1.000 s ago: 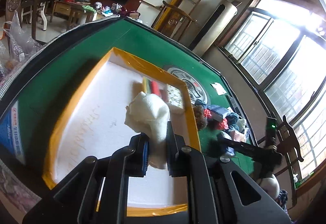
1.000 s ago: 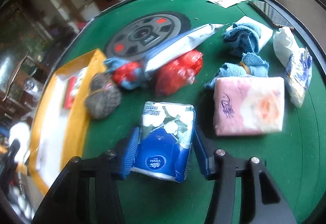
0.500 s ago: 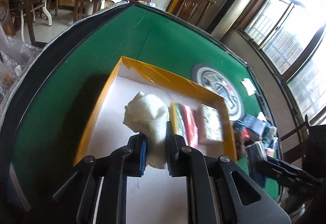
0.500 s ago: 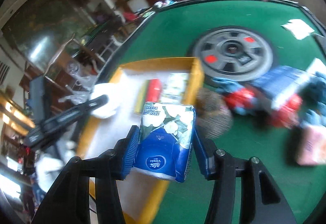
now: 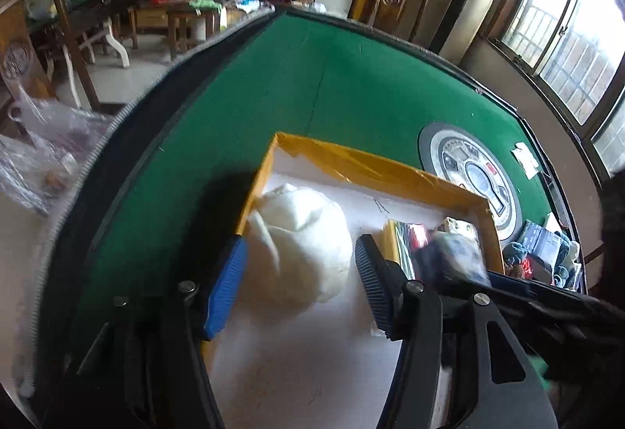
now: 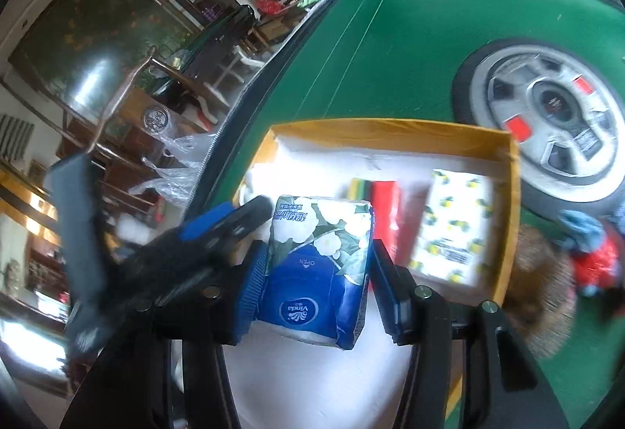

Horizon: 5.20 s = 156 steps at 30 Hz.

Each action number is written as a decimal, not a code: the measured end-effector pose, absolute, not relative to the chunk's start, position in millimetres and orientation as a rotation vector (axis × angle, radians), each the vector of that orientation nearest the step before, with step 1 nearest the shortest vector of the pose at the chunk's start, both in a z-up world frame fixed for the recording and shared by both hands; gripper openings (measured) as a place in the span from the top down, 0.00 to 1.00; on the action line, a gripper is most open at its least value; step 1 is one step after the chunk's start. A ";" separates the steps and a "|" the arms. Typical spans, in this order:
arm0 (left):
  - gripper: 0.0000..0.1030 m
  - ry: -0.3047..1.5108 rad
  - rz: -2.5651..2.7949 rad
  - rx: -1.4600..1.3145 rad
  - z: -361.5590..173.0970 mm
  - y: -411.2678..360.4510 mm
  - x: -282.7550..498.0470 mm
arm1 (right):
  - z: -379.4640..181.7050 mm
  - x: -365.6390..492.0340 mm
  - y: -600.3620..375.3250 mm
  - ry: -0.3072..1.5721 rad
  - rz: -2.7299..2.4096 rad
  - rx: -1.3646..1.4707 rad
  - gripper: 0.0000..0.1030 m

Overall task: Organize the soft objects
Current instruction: 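Carry the blue Vinda tissue pack into the box and open the right tool, then grasp the pink tissue pack with the left tool and carry it to the box, then release the pink pack into the yellow box while the right tool drops the bagged tissue roll in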

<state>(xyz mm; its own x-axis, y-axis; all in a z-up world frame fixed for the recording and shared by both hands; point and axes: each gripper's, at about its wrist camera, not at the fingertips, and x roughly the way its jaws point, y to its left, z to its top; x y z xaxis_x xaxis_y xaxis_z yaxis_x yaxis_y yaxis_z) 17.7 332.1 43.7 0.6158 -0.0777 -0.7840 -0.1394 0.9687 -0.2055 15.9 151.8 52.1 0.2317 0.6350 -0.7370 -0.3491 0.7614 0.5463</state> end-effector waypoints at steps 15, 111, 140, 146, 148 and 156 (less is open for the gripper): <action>0.45 0.757 -0.049 -0.663 58.2 401.5 -79.4 | 31.6 43.0 188.0 1.187 0.596 0.220 0.53; 0.43 0.920 -0.696 0.219 39.3 -38.8 -55.7 | 26.0 -25.3 -290.6 0.800 -0.022 0.674 0.32; 0.43 0.900 -0.217 -0.382 47.4 254.1 -80.2 | 79.2 -76.4 -179.2 0.883 0.211 0.399 0.56; 0.43 0.956 -0.171 -0.462 28.4 272.1 -62.3 | 85.3 -68.2 -82.2 0.935 0.448 0.313 0.56; 0.42 0.958 -0.147 -0.481 26.5 276.2 -53.6 | 82.1 -67.2 -47.3 0.960 0.514 0.283 0.56; 0.39 0.981 -0.146 -0.599 13.7 286.7 -37.4 | 69.1 -65.9 63.8 1.023 0.630 0.133 0.56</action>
